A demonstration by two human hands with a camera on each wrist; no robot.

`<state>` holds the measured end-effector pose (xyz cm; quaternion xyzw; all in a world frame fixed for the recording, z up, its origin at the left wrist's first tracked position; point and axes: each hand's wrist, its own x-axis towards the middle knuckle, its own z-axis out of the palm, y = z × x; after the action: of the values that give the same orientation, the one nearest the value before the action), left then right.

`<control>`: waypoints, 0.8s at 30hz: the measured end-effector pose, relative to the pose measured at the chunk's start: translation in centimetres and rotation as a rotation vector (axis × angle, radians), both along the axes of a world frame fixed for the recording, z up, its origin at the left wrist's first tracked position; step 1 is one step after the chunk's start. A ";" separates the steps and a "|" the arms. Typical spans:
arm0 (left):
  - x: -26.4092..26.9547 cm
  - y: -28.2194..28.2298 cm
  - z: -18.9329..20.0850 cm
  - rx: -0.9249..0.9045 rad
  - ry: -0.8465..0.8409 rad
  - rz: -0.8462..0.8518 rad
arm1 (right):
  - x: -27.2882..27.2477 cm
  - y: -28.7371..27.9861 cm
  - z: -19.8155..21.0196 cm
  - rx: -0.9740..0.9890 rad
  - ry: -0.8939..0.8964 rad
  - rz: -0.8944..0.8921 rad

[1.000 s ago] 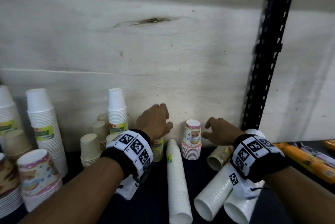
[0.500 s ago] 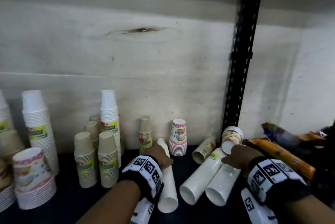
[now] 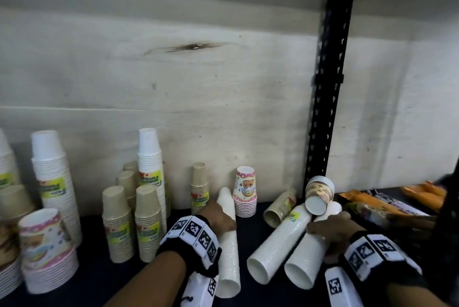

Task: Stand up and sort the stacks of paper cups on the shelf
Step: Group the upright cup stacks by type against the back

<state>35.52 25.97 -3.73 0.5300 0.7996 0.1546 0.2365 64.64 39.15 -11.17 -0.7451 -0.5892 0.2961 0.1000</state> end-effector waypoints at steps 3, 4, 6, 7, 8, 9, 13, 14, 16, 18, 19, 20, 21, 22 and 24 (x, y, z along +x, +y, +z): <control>-0.6 -0.5 0.9 -0.007 -0.017 -0.004 | 1.9 1.9 -2.1 -0.035 0.062 0.011; -0.8 -0.6 1.2 -0.009 -0.030 -0.011 | 1.3 -0.7 0.2 -0.059 0.048 0.028; -1.0 -1.0 1.8 -0.004 -0.065 -0.032 | -0.2 -5.4 4.0 -0.046 0.109 -0.020; -1.0 -1.2 2.1 0.005 -0.075 -0.046 | -0.6 -6.8 5.1 -0.038 0.103 -0.033; -1.1 -1.3 2.3 0.017 -0.077 -0.058 | -0.6 -7.5 5.5 -0.032 0.101 -0.032; -1.2 -1.5 2.6 0.027 -0.079 -0.073 | -0.5 -8.1 5.8 -0.022 0.120 -0.042; -1.2 -2.2 3.2 0.062 -0.082 -0.099 | 0.4 -8.6 5.4 0.022 0.109 -0.112; -1.3 -2.4 3.4 0.065 -0.087 -0.101 | 0.4 -8.8 5.7 0.027 0.096 -0.093; -1.5 -2.6 3.6 0.060 -0.123 -0.097 | 0.5 -9.1 6.2 0.062 0.036 -0.041; -1.8 -2.8 3.8 0.063 -0.142 -0.090 | 0.8 -9.0 6.6 0.071 -0.014 0.005; -1.9 -2.9 3.9 0.069 -0.144 -0.083 | 0.8 -9.6 7.1 0.070 -0.035 0.015; -2.1 -3.1 4.0 0.075 -0.146 -0.077 | 0.8 -10.0 7.5 0.067 -0.062 0.017; -2.2 -3.3 4.2 0.083 -0.149 -0.072 | 1.0 -10.2 7.7 0.067 -0.078 0.012; -2.3 -3.4 4.3 0.097 -0.153 -0.070 | 1.3 -9.9 7.7 0.059 -0.107 0.002; -2.5 -3.6 4.5 0.133 -0.163 -0.063 | 1.5 -10.4 8.1 0.074 -0.165 0.006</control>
<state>33.03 22.37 0.75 0.5552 0.7485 0.2424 0.2698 66.18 28.80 -3.02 -0.7610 -0.6082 0.2119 0.0779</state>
